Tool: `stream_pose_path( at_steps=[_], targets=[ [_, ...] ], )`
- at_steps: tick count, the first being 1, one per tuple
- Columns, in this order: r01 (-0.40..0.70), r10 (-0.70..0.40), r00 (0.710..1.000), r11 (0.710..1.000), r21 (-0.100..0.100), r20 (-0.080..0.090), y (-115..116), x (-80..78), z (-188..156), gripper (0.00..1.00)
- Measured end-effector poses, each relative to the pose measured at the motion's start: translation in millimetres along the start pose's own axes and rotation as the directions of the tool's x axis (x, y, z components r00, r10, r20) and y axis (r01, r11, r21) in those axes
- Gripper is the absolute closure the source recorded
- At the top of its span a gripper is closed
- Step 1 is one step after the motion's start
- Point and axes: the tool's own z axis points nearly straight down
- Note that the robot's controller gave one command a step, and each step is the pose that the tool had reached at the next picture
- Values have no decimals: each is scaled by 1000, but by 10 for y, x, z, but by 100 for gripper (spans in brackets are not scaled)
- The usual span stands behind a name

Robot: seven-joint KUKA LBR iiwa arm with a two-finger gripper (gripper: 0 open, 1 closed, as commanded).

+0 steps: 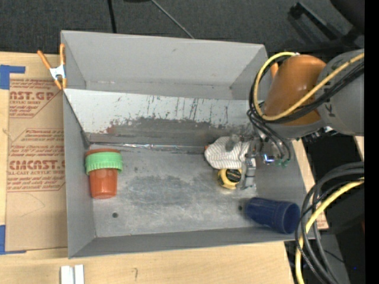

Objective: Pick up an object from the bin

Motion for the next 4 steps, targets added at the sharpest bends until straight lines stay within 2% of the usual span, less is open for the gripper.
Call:
stream_pose_path(
  at_steps=[1,2,4],
  targets=[
    [1,-1,1000,1000,1,7,3,-16,-48,0],
    [72,-72,997,997,4,27,-205,-192,530,100],
    [72,-72,997,997,3,22,-200,-166,494,100]
  ],
)
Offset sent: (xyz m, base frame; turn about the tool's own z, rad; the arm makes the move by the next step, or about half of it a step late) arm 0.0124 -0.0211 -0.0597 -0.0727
